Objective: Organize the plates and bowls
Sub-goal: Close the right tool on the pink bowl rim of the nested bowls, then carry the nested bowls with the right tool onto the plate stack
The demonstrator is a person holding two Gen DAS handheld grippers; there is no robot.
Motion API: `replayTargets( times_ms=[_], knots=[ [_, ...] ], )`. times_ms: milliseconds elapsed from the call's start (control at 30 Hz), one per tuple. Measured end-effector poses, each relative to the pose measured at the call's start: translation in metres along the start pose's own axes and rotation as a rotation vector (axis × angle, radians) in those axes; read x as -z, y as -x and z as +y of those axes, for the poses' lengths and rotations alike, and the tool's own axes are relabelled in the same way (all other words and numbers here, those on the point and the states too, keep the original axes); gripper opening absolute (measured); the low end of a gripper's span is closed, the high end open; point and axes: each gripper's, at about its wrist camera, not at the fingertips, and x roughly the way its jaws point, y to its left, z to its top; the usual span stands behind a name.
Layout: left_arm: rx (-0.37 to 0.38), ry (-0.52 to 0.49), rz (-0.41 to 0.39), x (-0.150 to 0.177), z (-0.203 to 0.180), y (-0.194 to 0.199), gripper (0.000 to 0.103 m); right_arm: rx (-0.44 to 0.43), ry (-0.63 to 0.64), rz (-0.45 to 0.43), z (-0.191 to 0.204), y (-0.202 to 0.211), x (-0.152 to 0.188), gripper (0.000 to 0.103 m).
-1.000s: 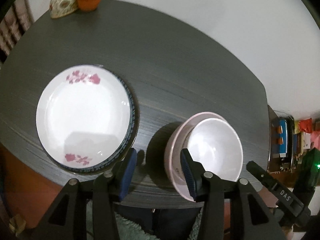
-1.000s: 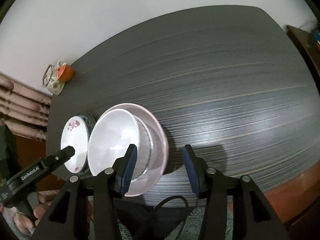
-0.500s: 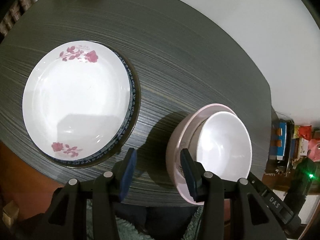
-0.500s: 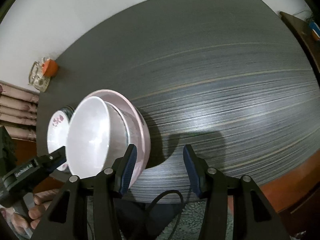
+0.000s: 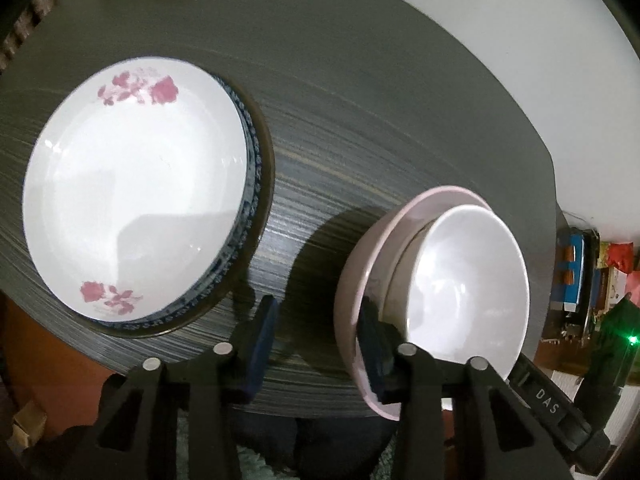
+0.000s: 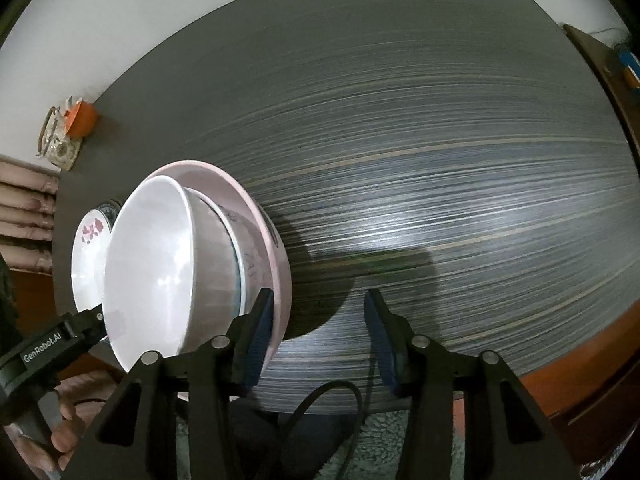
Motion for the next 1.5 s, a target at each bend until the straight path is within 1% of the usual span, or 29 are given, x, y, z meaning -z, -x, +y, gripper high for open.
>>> replayTargets(
  times_ms=[167, 267, 300, 433, 633, 733, 800, 867, 1067, 1200, 1500],
  knots=[
    [0.007, 0.004, 0.005, -0.003, 0.0, -0.005, 0.031, -0.011, -0.001, 0.011, 0.001, -0.005, -0.001, 0.036],
    [0.02, 0.0, 0.001, -0.002, -0.002, -0.006, 0.021, -0.024, -0.013, 0.016, 0.0, -0.006, -0.002, 0.034],
    [0.024, -0.007, -0.001, -0.002, -0.005, -0.007, 0.016, -0.028, -0.016, 0.018, 0.0, -0.006, -0.002, 0.034],
    [0.037, -0.009, -0.003, -0.002, -0.01, -0.01, 0.009, -0.054, -0.024, 0.023, -0.001, -0.008, -0.002, 0.028],
    [0.035, -0.011, -0.004, -0.001, -0.012, -0.01, 0.007, -0.081, -0.043, 0.04, -0.004, -0.01, -0.001, 0.026],
    [0.028, -0.018, -0.006, -0.002, -0.012, -0.009, 0.006, -0.094, -0.032, 0.042, -0.006, -0.01, -0.001, 0.021],
    [0.024, -0.024, -0.008, -0.001, -0.013, -0.01, 0.006, -0.114, -0.027, 0.045, -0.005, -0.011, -0.002, 0.015],
    [0.025, -0.025, -0.01, -0.001, -0.014, -0.01, 0.006, -0.112, -0.023, 0.039, -0.001, -0.01, -0.001, 0.013],
    [0.002, -0.067, -0.04, 0.0, -0.019, -0.007, 0.006, -0.088, -0.004, 0.017, 0.01, -0.008, 0.001, 0.013],
    [-0.003, -0.078, -0.05, 0.0, -0.021, -0.005, 0.006, -0.055, 0.021, -0.007, 0.018, -0.005, 0.001, 0.013],
    [0.008, -0.079, -0.065, 0.001, -0.02, -0.001, 0.006, -0.055, 0.029, -0.022, 0.021, 0.002, -0.001, 0.013]
  ],
)
